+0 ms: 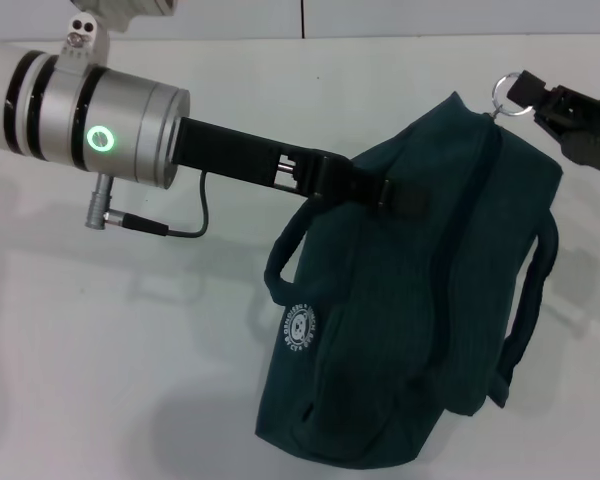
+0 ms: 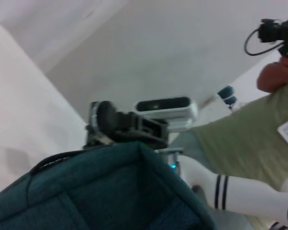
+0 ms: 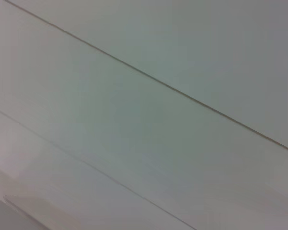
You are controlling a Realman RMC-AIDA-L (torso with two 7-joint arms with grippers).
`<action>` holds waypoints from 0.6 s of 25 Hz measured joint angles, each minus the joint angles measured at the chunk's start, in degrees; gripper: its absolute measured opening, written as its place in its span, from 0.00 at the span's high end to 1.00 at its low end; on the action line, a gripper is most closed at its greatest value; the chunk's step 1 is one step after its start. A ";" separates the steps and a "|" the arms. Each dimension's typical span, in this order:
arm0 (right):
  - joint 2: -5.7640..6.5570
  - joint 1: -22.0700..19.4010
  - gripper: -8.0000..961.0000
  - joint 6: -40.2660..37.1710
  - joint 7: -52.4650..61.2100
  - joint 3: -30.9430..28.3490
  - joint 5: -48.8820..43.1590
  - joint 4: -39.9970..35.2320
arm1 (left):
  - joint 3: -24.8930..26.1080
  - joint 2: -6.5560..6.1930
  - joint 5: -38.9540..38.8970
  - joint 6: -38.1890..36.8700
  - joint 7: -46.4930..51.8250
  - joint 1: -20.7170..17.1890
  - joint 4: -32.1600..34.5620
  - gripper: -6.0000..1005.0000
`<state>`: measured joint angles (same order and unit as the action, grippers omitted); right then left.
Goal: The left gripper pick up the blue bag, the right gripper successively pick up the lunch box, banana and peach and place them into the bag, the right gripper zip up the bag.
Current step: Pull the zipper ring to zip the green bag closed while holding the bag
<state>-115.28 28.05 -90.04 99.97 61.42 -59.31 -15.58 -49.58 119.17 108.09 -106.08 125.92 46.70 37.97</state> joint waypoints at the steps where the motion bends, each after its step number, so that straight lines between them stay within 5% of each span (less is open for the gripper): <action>1: 0.00 -0.07 0.97 0.28 0.41 0.04 -0.05 0.05 | -0.02 0.03 -0.19 -0.31 -0.22 -0.01 0.06 0.95; 15: 0.10 -0.71 0.97 3.57 1.43 0.12 -0.35 1.70 | -0.82 -0.22 -1.33 -2.13 -1.94 -0.55 0.27 0.95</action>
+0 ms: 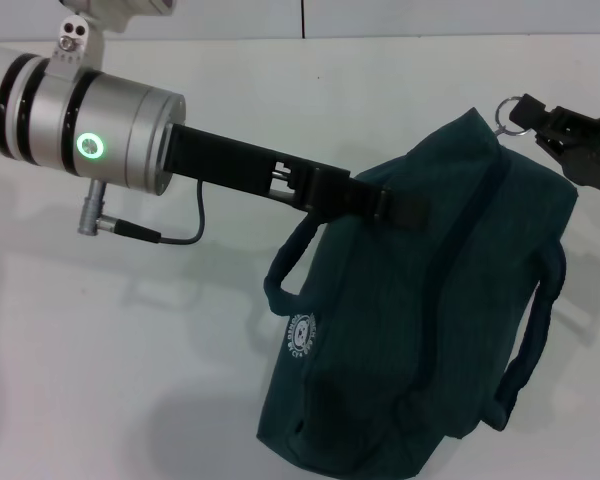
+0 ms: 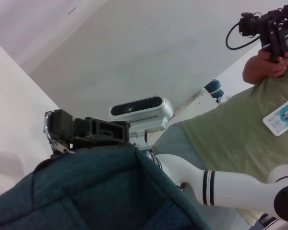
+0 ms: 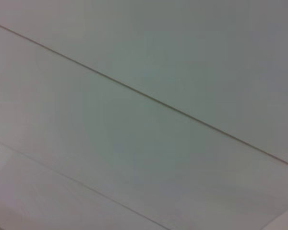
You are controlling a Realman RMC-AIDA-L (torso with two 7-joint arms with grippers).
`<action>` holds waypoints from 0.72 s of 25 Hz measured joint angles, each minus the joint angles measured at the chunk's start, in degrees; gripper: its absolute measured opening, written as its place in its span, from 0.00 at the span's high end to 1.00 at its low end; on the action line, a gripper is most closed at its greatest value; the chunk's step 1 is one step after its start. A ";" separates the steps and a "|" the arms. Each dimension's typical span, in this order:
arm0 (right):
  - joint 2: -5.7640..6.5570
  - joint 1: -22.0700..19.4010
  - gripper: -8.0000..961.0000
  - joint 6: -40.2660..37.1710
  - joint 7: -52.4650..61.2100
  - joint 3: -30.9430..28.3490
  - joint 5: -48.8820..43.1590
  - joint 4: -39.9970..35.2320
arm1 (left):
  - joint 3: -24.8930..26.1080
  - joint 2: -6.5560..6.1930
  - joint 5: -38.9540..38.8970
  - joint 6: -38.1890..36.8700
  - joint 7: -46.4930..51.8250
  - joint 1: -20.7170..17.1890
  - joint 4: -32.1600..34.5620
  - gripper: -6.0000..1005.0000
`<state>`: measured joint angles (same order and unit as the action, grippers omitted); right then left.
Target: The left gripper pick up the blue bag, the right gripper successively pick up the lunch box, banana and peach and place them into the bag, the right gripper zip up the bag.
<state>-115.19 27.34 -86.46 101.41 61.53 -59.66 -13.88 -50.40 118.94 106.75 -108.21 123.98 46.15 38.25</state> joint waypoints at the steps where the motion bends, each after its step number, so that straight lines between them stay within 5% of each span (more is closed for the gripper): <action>1: 0.00 -0.03 0.97 0.18 0.01 0.00 -0.01 0.01 | 0.04 -0.01 0.00 -0.13 -0.08 -0.06 0.00 0.95; 11: 0.09 0.33 0.97 -1.06 -0.41 0.42 -0.58 -0.75 | 0.60 0.01 -1.58 1.70 -0.50 -0.62 -0.02 0.95; 18: 1.27 -1.96 0.72 -1.07 -0.60 -1.78 -0.30 -0.97 | 0.42 -0.20 -0.72 10.13 -0.37 -1.19 -0.48 0.95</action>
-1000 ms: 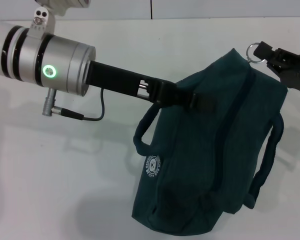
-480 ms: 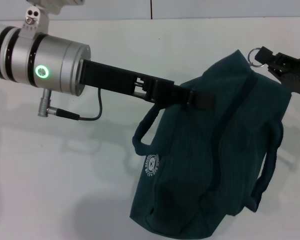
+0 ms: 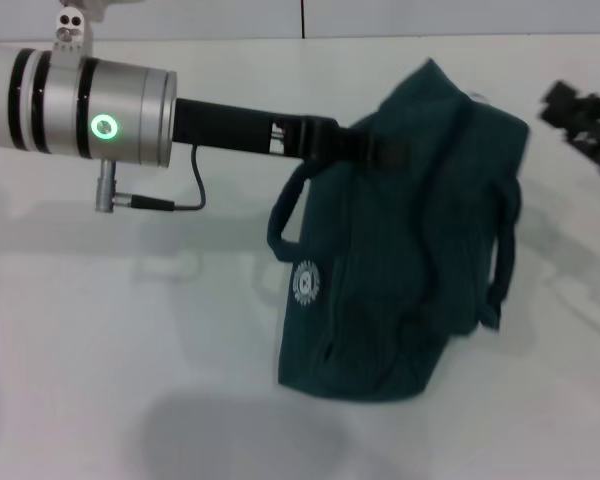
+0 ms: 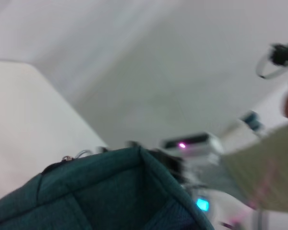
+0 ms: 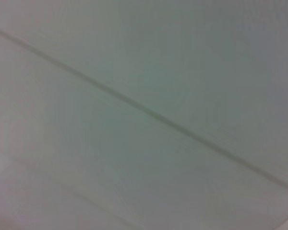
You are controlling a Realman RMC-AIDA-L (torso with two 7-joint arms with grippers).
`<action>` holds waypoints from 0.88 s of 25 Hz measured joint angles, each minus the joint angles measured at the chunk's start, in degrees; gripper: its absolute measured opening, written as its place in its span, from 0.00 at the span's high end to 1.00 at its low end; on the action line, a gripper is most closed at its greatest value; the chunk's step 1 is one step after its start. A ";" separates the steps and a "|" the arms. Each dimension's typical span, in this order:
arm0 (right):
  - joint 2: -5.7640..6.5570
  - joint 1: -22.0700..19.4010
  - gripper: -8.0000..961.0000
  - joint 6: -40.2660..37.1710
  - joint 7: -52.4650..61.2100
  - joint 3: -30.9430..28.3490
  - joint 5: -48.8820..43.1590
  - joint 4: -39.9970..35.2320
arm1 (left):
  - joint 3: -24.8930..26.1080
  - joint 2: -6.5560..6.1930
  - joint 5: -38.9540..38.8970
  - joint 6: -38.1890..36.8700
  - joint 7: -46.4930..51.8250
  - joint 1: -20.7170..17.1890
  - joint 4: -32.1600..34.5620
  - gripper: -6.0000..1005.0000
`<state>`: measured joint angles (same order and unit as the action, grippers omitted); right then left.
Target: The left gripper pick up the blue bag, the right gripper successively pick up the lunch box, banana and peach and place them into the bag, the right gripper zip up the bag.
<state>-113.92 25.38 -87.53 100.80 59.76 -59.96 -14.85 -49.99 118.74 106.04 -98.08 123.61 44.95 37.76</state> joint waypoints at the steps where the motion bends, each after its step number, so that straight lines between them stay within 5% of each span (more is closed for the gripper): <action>1: 0.24 -0.59 0.67 -0.12 -0.02 -0.88 0.02 -0.01 | -0.03 -0.06 0.10 1.43 0.10 -0.09 -0.07 0.95; 13: 1.05 -4.98 0.23 -3.15 -1.12 -6.26 0.00 -2.13 | 0.08 0.68 2.08 13.18 -4.81 -1.51 -0.91 0.91; 18: 1.28 -4.75 0.10 -6.45 -4.78 -5.78 -0.42 -2.22 | 0.28 0.45 -6.69 17.34 -10.65 -5.04 -1.12 0.84; 22: 2.36 -4.17 0.10 -9.95 -10.13 -5.57 -1.65 -2.58 | 0.28 0.12 -12.48 16.89 -11.93 -7.07 -0.58 0.76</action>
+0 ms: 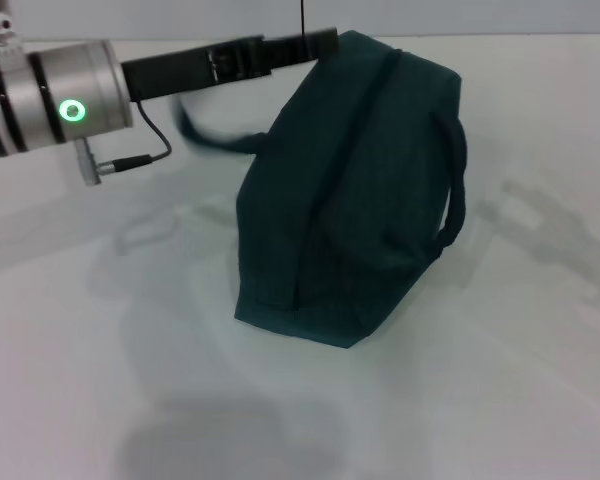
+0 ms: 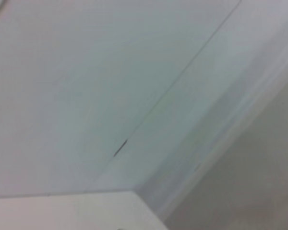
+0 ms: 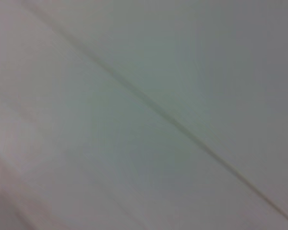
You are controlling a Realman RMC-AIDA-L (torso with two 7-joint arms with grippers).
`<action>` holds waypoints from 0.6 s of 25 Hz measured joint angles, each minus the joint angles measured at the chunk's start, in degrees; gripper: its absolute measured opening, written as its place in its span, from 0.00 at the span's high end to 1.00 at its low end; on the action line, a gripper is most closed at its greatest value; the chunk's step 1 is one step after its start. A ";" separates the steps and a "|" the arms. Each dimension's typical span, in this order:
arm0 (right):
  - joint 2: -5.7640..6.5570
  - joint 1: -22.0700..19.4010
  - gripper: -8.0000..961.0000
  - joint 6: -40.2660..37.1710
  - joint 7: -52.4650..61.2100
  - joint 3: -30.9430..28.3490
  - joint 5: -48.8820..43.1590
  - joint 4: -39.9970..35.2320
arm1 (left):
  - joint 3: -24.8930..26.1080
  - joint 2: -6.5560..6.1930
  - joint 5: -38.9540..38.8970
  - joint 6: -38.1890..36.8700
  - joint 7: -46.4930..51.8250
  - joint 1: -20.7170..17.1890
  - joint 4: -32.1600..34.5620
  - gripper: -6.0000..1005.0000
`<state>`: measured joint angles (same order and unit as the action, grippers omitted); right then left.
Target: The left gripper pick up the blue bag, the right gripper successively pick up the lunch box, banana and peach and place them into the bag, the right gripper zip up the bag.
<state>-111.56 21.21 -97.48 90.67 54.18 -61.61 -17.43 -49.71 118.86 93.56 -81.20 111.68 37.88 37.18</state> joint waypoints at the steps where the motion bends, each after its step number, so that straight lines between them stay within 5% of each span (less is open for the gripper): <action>1: 0.19 0.15 0.10 -0.85 -1.17 0.00 -0.56 -0.35 | 0.00 -0.16 -0.55 -0.48 -0.08 -0.27 0.09 0.74; 4: 0.50 0.39 0.10 -3.72 -4.77 0.00 -1.81 -2.48 | -0.01 -1.15 -1.85 -3.64 -1.30 -0.83 0.16 0.69; 8: 0.45 0.46 0.10 -8.52 -9.65 0.06 -5.13 -6.92 | -0.04 -1.88 -2.46 -10.18 -6.65 -1.31 0.77 0.50; 15: -0.83 0.70 0.10 -14.20 -16.49 0.10 -14.83 -13.98 | -0.50 -2.78 -0.59 -22.28 -15.38 -6.43 8.38 0.22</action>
<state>-112.39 21.91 -111.68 74.19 54.29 -76.43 -31.41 -50.21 116.08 92.97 -103.47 96.30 31.46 45.56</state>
